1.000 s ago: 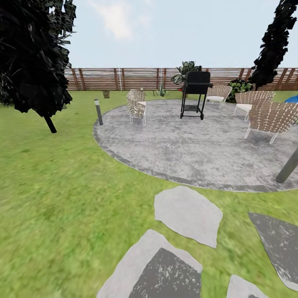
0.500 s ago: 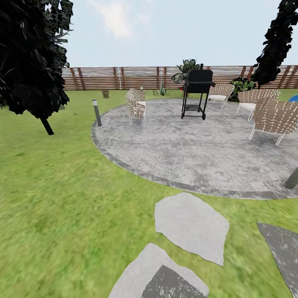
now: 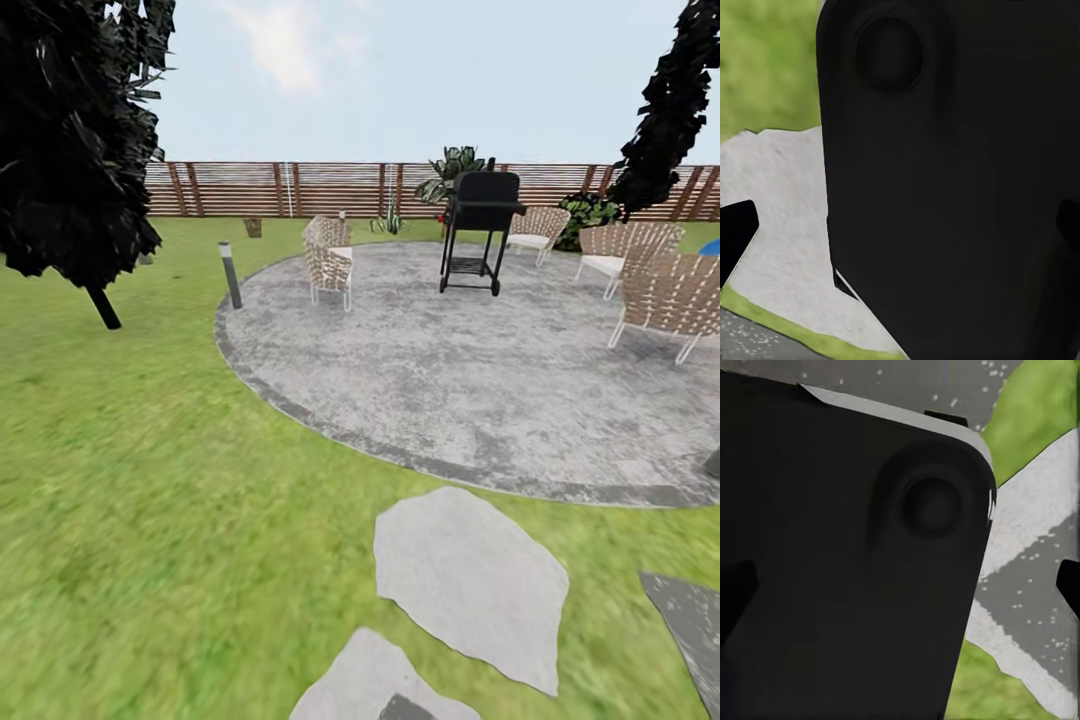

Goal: Take the three Easter eggs out of the wicker basket on the lawn in the garden, then place them on the lawn next to a single tree (choose any tree) so that all three eggs are next to the same tree and none are left in the basket.

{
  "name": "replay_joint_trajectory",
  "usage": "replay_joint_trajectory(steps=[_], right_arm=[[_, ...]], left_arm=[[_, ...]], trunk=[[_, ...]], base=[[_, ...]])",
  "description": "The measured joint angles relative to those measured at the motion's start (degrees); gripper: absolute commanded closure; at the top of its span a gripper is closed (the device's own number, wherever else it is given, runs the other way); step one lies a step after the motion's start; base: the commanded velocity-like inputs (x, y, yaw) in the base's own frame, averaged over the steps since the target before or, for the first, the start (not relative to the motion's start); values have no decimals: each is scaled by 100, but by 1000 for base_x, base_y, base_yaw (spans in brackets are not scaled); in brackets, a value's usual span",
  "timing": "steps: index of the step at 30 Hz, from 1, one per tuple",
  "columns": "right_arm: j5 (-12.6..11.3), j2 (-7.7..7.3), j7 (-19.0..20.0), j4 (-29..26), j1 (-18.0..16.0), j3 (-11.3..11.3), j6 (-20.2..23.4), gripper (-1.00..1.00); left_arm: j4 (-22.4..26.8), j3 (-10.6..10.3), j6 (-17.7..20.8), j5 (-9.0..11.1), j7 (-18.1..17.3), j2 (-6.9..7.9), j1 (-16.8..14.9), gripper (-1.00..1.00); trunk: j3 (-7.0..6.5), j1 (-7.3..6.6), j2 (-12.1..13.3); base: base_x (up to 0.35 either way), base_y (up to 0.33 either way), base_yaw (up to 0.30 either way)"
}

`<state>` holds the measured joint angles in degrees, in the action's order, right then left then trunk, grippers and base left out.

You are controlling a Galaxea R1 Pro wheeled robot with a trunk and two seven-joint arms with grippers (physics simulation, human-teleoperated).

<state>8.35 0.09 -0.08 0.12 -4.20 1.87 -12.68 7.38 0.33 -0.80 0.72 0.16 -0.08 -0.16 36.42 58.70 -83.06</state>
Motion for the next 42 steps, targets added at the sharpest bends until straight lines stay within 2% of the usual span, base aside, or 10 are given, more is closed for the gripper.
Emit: replay_joint_trajectory(steps=[16,29,42], right_arm=[[0,-5,0,1,-1,0,0,-100],[-1,-9,0,0,2,0,0,-100],[-14,-9,0,1,-2,0,0,-100]], left_arm=[[0,0,0,0,0,0,0,-100],[0,0,0,0,0,0,0,-100],[0,0,0,0,0,0,-1,-100]], trunk=[[0,0,0],[0,0,0],[0,0,0]], base=[[339,0,-5],[339,0,-149],[339,0,-12]])
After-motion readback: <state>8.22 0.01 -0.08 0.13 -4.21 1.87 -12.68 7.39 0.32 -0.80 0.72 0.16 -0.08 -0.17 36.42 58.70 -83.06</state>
